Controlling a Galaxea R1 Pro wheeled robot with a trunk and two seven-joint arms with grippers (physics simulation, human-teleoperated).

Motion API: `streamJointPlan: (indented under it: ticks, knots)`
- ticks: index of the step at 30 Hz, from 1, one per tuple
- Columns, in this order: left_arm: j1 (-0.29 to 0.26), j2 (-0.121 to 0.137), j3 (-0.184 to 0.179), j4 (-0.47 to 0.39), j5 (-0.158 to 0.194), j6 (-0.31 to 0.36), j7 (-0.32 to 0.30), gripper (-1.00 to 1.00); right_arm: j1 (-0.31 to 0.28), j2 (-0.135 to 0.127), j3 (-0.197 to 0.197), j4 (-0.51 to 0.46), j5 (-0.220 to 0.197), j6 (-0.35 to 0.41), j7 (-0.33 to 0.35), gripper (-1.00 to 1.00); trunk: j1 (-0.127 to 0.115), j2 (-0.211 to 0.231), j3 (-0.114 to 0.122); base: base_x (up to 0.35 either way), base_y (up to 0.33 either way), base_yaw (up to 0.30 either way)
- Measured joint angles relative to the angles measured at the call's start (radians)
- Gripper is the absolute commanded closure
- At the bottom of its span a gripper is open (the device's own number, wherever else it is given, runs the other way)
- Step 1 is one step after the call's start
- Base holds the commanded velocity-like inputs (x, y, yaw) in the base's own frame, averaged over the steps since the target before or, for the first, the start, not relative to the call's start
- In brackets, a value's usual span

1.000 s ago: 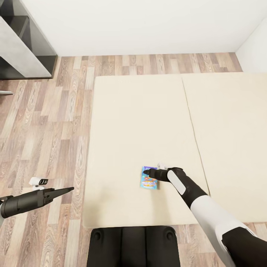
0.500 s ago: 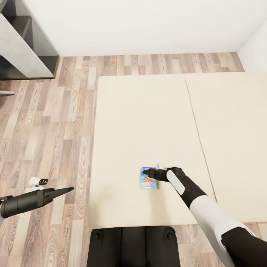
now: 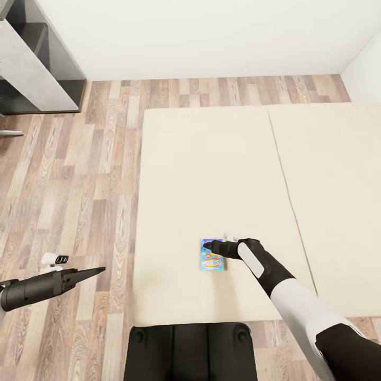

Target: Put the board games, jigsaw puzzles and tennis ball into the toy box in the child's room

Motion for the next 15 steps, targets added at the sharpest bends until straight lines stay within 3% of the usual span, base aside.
streamJointPlan:
  ticks: [15]
  knots:
    - [0.0, 0.0, 0.0, 0.0, 0.0, 0.0, 0.0, -1.0, 0.0, 0.0, 0.0, -0.002, 0.0, 0.001, 0.0, -1.0, 0.0, 0.0, 0.0, 0.0, 0.069, 0.0]
